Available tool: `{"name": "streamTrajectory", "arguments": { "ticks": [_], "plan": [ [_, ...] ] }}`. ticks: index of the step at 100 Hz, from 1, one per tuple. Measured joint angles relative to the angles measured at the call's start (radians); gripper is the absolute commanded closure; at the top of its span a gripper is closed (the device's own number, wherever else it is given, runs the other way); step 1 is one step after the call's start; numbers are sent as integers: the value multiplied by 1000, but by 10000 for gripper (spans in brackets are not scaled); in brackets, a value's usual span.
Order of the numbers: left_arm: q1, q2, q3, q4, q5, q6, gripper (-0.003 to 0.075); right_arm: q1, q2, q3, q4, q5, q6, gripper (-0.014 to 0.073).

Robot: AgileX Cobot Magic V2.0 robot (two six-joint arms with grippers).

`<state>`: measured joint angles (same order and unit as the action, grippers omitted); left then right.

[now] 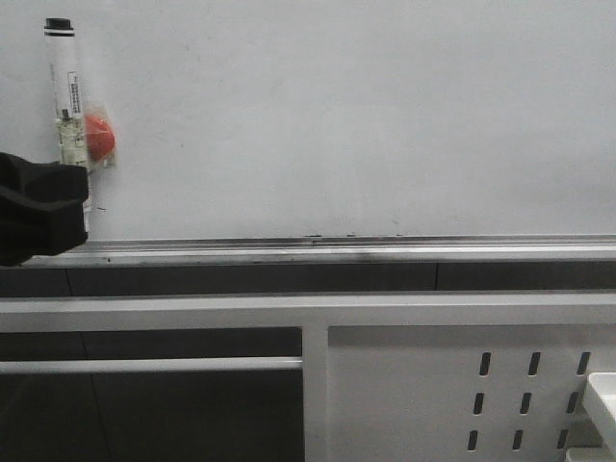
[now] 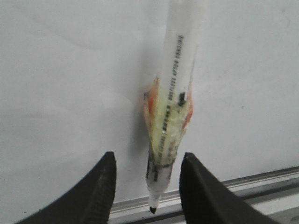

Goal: Write number 1 on whiteboard

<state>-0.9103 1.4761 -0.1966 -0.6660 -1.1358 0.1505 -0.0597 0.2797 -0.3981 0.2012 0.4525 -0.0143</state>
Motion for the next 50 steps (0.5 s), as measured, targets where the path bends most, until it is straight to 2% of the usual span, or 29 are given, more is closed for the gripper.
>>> {"name": "streamTrajectory", "arguments": {
  "ticks": [31, 50],
  "plan": [
    [11, 9, -7, 11, -3, 0, 437, 0, 0, 0, 0, 0, 0, 663],
    [13, 90, -11, 45, -3, 0, 437, 0, 0, 0, 0, 0, 0, 663]
  ]
}}
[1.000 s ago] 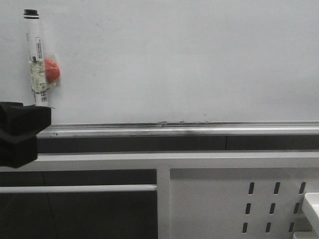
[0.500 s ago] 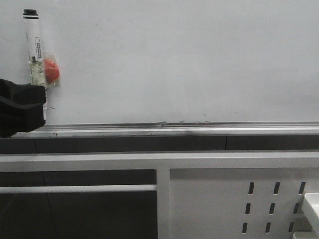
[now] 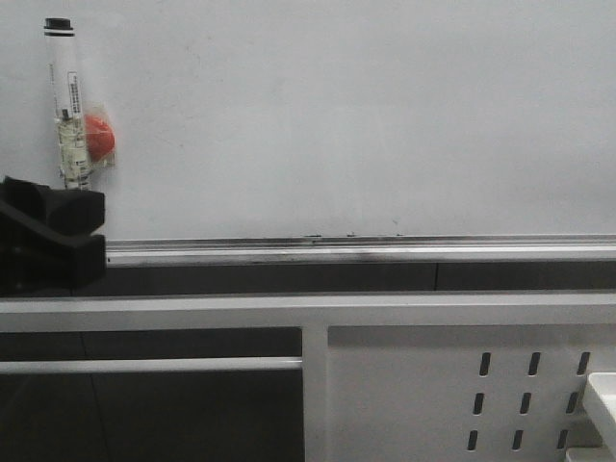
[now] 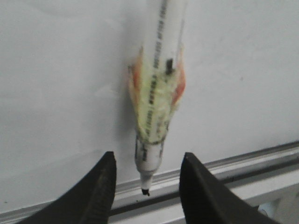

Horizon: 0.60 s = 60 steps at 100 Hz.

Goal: Write number 1 on whiteboard

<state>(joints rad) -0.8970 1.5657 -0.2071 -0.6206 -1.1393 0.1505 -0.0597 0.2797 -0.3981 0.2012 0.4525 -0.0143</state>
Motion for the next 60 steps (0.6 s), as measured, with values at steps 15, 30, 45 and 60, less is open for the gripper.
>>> {"name": "streamTrajectory", "arguments": {
  "ticks": [15, 30, 45, 60],
  "plan": [
    [0, 32, -9, 13, 2, 0, 437, 0, 0, 0, 0, 0, 0, 663],
    [0, 32, -30, 11, 2, 0, 437, 0, 0, 0, 0, 0, 0, 663],
    [0, 32, -38, -6, 2, 0, 437, 0, 0, 0, 0, 0, 0, 663],
    [0, 32, -38, -16, 2, 0, 463, 0, 0, 0, 0, 0, 0, 663]
  ]
}}
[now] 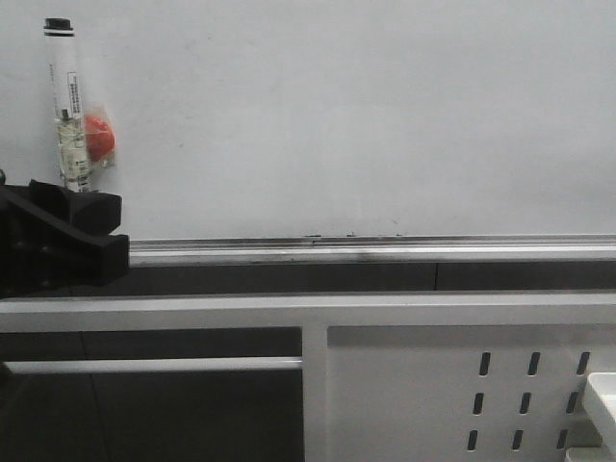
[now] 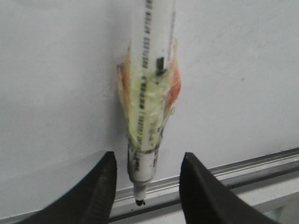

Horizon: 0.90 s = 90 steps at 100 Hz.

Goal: Write number 1 on whiteboard

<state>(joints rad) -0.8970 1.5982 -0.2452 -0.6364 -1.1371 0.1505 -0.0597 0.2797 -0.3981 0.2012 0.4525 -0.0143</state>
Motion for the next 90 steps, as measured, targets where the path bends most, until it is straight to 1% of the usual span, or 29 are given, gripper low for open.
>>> {"name": "streamTrajectory", "arguments": {
  "ticks": [27, 34, 39, 75, 90],
  "plan": [
    [0, 0, 0, -2, 0, 0, 600, 0, 0, 0, 0, 0, 0, 663],
    [0, 0, 0, -3, 0, 0, 671, 0, 0, 0, 0, 0, 0, 663],
    [0, 0, 0, -5, 0, 0, 741, 0, 0, 0, 0, 0, 0, 663],
    [0, 0, 0, -7, 0, 0, 740, 0, 0, 0, 0, -7, 0, 663],
    [0, 0, 0, 31, 0, 9, 740, 0, 0, 0, 0, -36, 0, 663]
  ]
}}
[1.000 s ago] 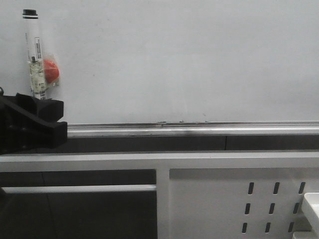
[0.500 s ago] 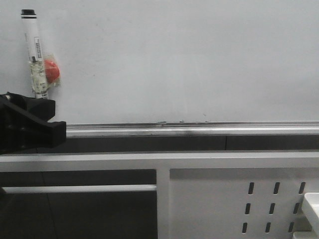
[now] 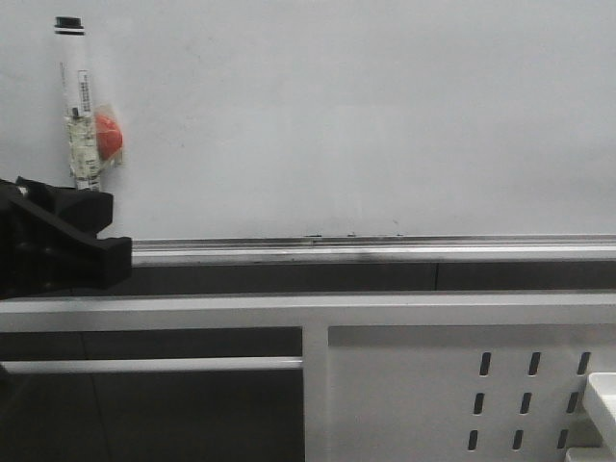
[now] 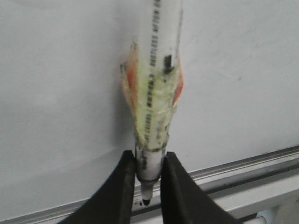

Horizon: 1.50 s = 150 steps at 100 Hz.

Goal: Write number 1 on whiteboard

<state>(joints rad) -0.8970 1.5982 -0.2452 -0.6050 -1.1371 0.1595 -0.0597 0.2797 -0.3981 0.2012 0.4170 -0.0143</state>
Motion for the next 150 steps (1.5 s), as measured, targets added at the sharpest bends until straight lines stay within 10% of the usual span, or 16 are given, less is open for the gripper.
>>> {"name": "streamTrajectory", "arguments": {
  "ticks": [39, 79, 150],
  "plan": [
    [0, -91, 71, 150, 2, 110, 740, 2, 0, 0, 114, 92, -29, 662],
    [0, -211, 95, 500, 35, 215, 740, 150, 80, 0, 778, 316, -1034, 239],
    [-45, -422, -231, 828, 1143, 230, 740, 215, 336, -136, 917, 436, -1237, 236]
  ]
}}
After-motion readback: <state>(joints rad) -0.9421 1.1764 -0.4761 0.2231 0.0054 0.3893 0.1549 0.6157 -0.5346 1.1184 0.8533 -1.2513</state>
